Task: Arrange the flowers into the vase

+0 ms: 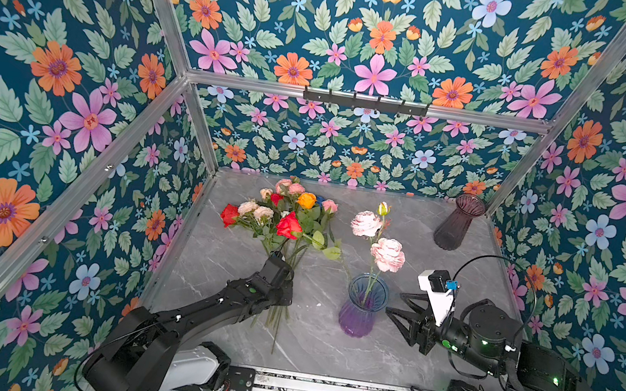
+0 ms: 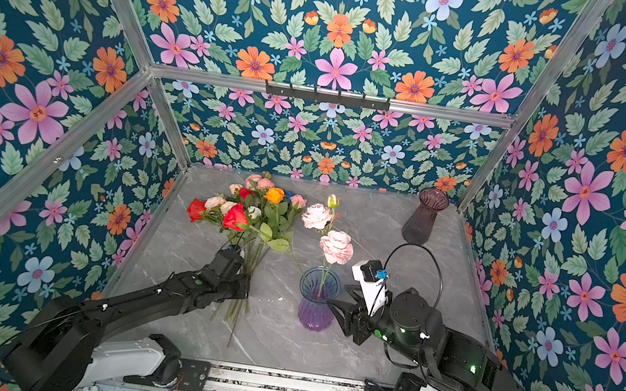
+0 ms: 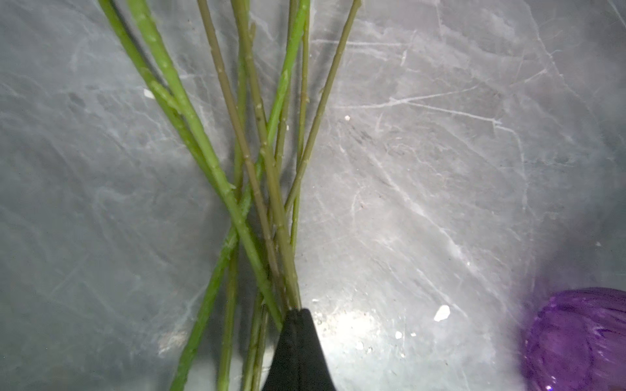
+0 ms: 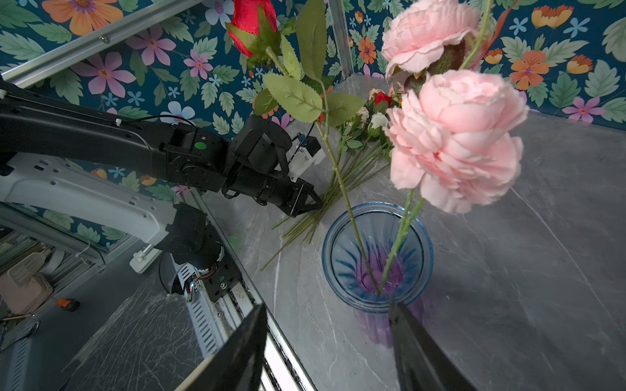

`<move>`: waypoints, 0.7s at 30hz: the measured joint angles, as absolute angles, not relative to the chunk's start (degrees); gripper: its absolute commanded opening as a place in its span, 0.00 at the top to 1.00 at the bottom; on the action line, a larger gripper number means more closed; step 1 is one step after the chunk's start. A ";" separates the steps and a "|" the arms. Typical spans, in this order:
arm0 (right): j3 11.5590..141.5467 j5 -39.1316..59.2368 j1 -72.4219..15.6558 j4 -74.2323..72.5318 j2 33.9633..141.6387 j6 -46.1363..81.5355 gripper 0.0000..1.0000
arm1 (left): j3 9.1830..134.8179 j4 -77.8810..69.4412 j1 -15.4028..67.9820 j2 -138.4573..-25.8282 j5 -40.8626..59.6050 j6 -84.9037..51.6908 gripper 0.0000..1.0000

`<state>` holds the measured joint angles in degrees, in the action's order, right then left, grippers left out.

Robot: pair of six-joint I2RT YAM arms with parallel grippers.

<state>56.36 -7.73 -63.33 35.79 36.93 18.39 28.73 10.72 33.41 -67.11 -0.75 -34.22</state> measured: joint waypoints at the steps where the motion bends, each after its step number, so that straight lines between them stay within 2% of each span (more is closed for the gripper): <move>1: 56.27 -7.73 -63.33 35.79 36.67 18.39 0.41 | 29.23 11.35 33.41 -66.30 -1.15 -34.20 1.00; 8: 55.55 -7.97 -63.33 35.90 35.38 18.39 0.41 | 33.82 15.29 32.27 -60.69 -3.84 -32.58 0.98; 10: 55.37 -8.08 -63.33 36.01 35.24 18.39 0.40 | 35.00 15.44 30.81 -61.32 -3.16 -31.83 0.82; 12: 55.22 -8.19 -63.33 36.10 35.18 18.37 0.40 | 36.27 15.33 29.02 -63.24 -2.55 -31.09 0.71; 21: 55.00 -8.62 -63.33 36.38 35.20 17.76 0.39 | 44.16 12.88 23.00 -77.91 0.34 -26.61 0.69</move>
<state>55.00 -8.62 -63.33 36.38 35.20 17.76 44.16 12.88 23.00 -77.91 0.34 -26.61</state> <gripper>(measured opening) 0.604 0.312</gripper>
